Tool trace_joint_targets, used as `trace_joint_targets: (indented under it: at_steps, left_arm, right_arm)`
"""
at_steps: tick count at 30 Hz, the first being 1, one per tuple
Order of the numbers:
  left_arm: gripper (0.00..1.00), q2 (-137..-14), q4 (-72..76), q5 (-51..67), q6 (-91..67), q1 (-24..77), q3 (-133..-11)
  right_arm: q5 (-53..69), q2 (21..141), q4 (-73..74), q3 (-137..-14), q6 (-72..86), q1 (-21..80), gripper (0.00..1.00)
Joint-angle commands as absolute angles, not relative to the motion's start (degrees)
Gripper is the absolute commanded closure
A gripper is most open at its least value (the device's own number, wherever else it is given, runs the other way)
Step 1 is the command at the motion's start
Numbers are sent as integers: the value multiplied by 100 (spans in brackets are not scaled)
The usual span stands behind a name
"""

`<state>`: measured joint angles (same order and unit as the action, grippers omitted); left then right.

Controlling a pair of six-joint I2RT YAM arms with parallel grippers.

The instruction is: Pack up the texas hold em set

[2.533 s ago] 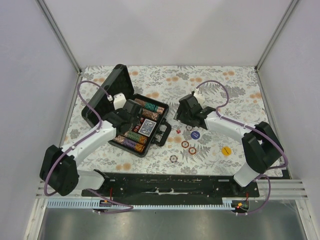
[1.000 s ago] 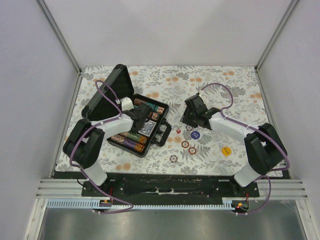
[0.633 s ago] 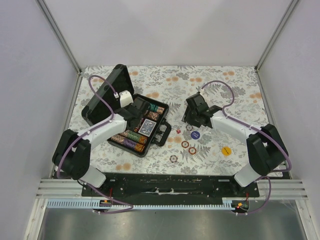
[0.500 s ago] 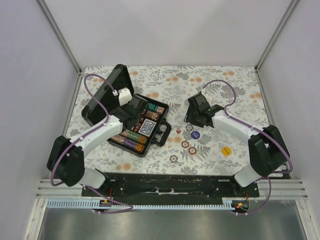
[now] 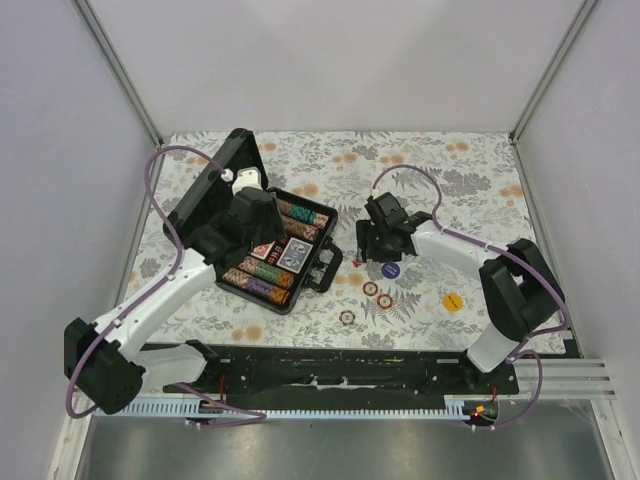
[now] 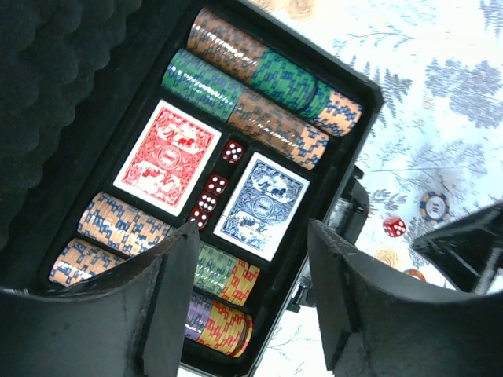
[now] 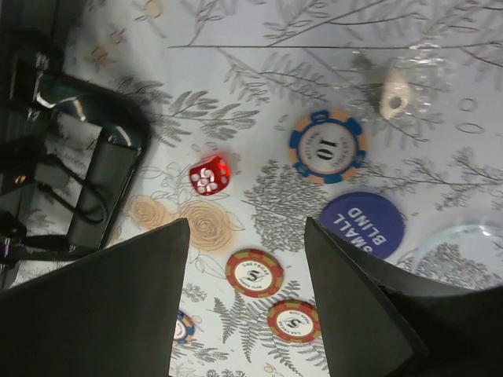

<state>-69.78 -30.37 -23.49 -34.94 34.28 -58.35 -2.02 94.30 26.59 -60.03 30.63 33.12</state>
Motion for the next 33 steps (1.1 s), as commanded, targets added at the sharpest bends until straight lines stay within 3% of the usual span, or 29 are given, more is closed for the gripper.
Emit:
trace_joint_targets:
  at_steps: [1, 2, 5, 21, 27, 33]
  left_arm:
    - [32, -6434, -2988, -1776, -2761, 3472, -5985]
    - [24, -6347, -2997, -1732, -2708, 3463, -5985]
    - [19, -6091, -3023, -1652, -2558, 3463, -5985]
    - [18, -5581, -3094, -1793, -2197, 3463, -5818]
    - [18, -5555, -3129, -1819, -2162, 3454, -5827]
    - [18, -5318, -3208, -1845, -2136, 3454, -5801]
  right_arm:
    - [430, 9641, 2294, -6345, 2286, 3463, 32]
    - [465, 9703, 2285, -6441, 2189, 3489, 33]
    - [414, 10019, 2329, -6661, 1961, 3621, 37]
    - [-562, 10740, 2558, -7093, 1916, 3955, 57]
    - [-747, 10714, 2654, -7216, 2039, 3990, 72]
    - [-519, 10346, 2716, -7461, 2477, 4043, 73]
